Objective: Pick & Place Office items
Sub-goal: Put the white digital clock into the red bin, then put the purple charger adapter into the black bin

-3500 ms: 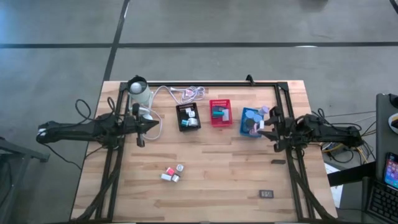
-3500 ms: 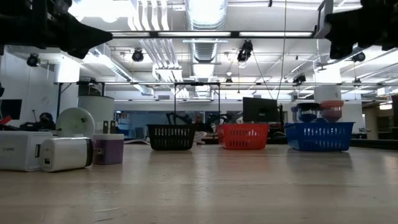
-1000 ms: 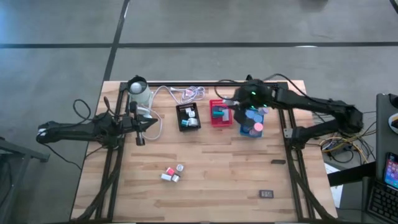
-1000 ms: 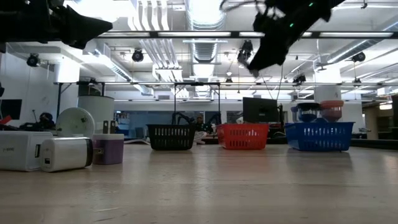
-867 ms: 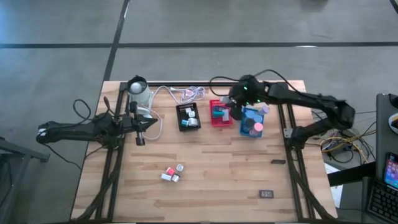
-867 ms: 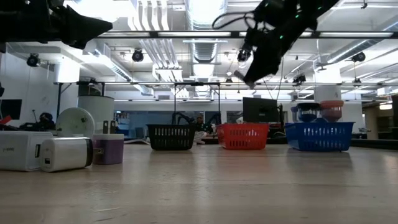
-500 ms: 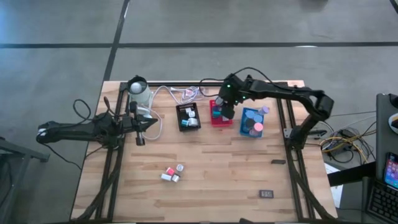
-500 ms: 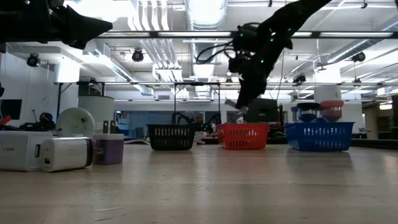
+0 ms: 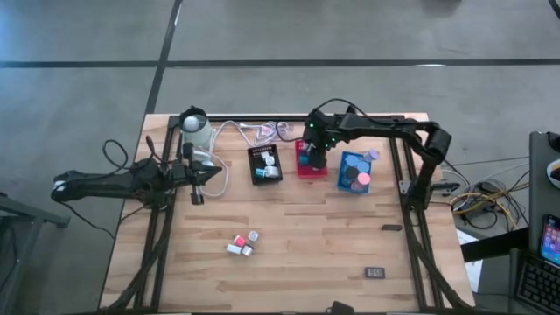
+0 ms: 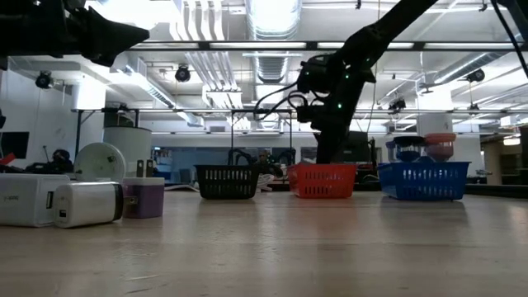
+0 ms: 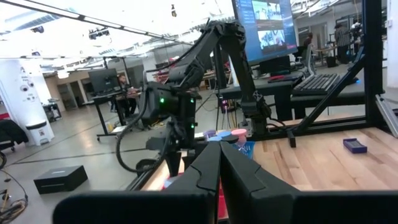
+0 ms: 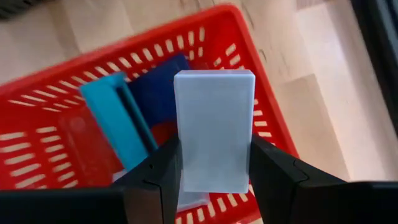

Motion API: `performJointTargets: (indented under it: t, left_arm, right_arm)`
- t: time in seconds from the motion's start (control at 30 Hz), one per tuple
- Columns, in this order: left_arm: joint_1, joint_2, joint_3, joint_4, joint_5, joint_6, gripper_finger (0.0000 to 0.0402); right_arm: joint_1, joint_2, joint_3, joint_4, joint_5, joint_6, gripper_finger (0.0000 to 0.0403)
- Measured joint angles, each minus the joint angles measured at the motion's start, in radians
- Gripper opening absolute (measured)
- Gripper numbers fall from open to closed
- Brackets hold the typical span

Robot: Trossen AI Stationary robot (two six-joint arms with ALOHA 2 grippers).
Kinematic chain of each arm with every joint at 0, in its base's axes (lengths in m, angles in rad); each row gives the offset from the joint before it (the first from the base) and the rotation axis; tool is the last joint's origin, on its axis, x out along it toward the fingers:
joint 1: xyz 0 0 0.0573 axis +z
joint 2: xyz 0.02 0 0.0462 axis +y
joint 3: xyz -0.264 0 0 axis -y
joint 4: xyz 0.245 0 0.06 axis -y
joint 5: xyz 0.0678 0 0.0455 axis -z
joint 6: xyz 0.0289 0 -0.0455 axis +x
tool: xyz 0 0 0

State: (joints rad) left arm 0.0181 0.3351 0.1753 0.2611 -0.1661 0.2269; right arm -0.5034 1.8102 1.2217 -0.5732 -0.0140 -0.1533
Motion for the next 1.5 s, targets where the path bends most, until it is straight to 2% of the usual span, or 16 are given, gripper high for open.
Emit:
performJointTargets:
  t: [0.4,0.63,1.13,1.33,1.43,1.5]
  left_arm:
    - [0.000,0.000,0.000,0.000,0.000,-0.003,0.0012]
    - [0.000,0.000,0.000,0.000,0.000,-0.003,0.0012]
    - [0.000,0.000,0.000,0.000,0.000,-0.010,0.0012]
    - [0.000,0.000,0.000,0.000,0.000,-0.010,0.0012]
    - [0.000,0.000,0.000,0.000,0.000,-0.010,0.0012]
    - [0.000,0.000,0.000,0.000,0.000,-0.010,0.0012]
  right_arm:
    - [0.001,0.028,0.002,0.006,0.018,-0.004,0.0142]
    - [0.001,0.027,-0.001,0.002,0.017,-0.004,0.0172]
    - [0.001,0.004,-0.002,-0.001,0.017,-0.011,0.0191]
    - [0.002,-0.014,0.047,-0.071,0.013,0.010,0.0200]
    - [0.005,-0.033,0.081,-0.099,-0.004,0.020,0.0198]
    - [0.012,-0.064,0.092,-0.097,-0.051,0.019,0.0194]
